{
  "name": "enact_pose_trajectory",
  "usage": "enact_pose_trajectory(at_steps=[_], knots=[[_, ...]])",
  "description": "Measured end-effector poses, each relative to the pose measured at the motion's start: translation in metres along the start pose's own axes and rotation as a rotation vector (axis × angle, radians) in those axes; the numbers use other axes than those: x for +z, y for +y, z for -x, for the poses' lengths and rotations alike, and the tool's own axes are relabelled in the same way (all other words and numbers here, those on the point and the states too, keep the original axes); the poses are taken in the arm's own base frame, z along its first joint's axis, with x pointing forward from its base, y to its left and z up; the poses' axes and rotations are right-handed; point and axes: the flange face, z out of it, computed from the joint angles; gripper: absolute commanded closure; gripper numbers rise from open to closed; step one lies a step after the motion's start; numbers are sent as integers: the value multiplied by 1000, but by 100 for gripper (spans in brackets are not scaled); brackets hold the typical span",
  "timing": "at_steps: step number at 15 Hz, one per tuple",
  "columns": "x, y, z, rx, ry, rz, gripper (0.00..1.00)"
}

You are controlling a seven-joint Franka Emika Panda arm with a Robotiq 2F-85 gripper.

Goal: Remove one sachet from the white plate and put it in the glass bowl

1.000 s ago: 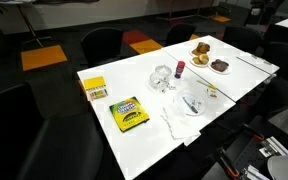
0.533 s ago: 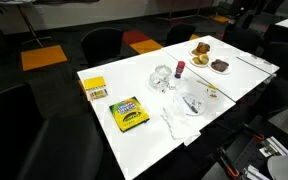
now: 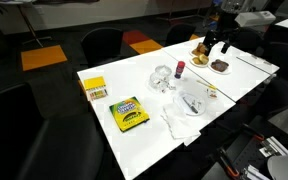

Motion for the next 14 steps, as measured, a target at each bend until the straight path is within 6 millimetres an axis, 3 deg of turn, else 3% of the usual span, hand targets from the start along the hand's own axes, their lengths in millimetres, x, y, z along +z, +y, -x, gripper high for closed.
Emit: enact_pose_trajectory(at_steps=[7, 14], knots=[[31, 30, -20, 45, 29, 169, 0], [44, 34, -22, 90, 17, 252, 0]])
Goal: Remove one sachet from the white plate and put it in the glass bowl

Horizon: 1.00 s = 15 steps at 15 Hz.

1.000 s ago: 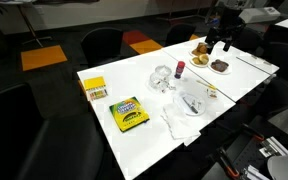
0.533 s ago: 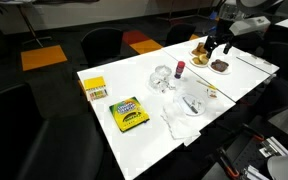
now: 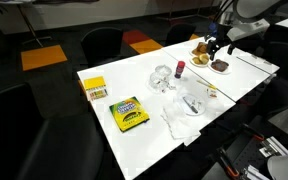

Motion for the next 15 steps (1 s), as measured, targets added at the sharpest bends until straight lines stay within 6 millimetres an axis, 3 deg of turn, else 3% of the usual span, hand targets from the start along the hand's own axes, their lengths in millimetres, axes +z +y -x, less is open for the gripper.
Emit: enact_pose_trajectory(at_steps=[6, 10, 15], knots=[[-3, -8, -1, -41, 50, 26, 0], [6, -44, 6, -125, 253, 61, 0], [28, -85, 38, -151, 476, -22, 0]])
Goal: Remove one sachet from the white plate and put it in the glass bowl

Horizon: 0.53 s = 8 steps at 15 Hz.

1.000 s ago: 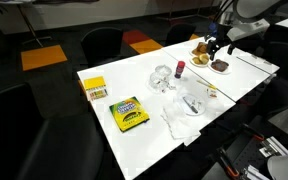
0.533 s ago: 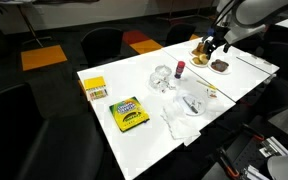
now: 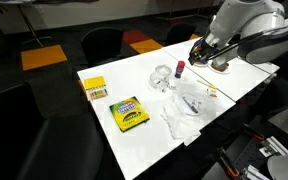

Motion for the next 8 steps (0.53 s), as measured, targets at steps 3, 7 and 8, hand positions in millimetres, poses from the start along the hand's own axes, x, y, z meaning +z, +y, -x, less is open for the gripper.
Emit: enact_pose_trajectory(at_steps=[3, 7, 8], knots=[[-4, -14, 9, 95, 65, -109, 0], [-6, -20, 10, 278, 13, -230, 0], [-4, -25, 12, 306, -16, -250, 0]])
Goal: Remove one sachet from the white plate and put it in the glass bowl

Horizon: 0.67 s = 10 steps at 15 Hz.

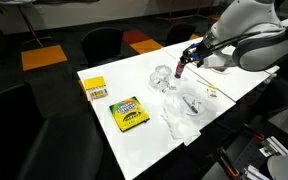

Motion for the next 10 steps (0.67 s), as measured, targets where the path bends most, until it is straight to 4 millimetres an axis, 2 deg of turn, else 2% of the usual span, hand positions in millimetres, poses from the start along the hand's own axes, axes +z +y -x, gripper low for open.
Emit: enact_pose_trajectory(at_steps=[4, 7, 10], knots=[[22, -19, 24, 30, -199, -14, 0], [12, -26, 11, -8, -265, -22, 0], [11, -26, 8, -10, -265, -23, 0]])
